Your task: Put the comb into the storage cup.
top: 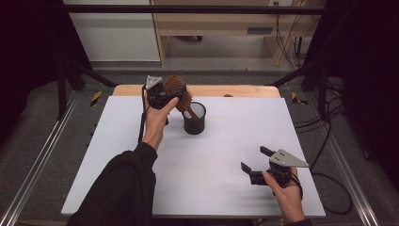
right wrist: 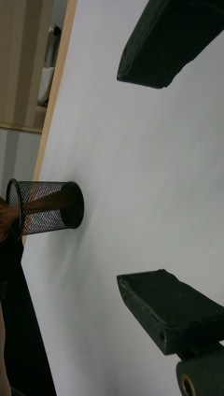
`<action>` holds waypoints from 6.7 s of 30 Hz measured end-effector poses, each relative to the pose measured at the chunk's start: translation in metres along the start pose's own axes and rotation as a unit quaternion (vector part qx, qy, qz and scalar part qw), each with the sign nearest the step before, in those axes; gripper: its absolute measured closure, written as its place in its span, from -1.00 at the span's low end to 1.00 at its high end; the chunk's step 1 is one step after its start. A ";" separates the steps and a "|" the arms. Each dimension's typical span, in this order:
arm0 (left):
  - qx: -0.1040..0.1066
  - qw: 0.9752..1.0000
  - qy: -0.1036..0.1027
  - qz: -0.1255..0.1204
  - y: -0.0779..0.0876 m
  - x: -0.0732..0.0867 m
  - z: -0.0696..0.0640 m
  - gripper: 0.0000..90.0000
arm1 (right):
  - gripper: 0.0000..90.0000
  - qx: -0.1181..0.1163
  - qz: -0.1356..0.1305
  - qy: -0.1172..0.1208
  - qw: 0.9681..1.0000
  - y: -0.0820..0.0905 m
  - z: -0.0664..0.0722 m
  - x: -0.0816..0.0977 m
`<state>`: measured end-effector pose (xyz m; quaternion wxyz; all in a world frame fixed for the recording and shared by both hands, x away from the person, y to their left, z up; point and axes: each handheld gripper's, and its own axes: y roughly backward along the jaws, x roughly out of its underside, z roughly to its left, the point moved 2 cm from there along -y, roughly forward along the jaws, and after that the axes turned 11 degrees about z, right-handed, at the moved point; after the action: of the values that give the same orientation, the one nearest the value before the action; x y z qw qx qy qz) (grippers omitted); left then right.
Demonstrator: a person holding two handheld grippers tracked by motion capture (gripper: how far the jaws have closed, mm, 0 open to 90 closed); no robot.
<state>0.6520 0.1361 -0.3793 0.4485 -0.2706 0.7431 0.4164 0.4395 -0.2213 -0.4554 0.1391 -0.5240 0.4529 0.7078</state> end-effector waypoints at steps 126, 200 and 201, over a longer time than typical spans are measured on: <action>-0.057 0.990 -0.111 -0.060 0.169 0.035 0.005 -0.96 | -0.93 -0.004 -0.001 0.000 1.000 -0.003 0.001 -0.001; -0.001 0.992 -0.100 -0.075 0.250 0.143 0.065 -0.93 | -0.93 0.036 -0.056 -0.003 0.998 0.030 -0.035 0.021; 0.000 0.992 -0.101 -0.076 0.250 0.143 0.064 -0.93 | -0.93 0.034 -0.055 0.000 0.998 0.028 -0.034 0.020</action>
<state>0.4216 0.3139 -0.4289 0.5516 -0.2829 0.6714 0.4062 0.4330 -0.2691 -0.4601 0.1956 -0.5435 0.4469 0.6831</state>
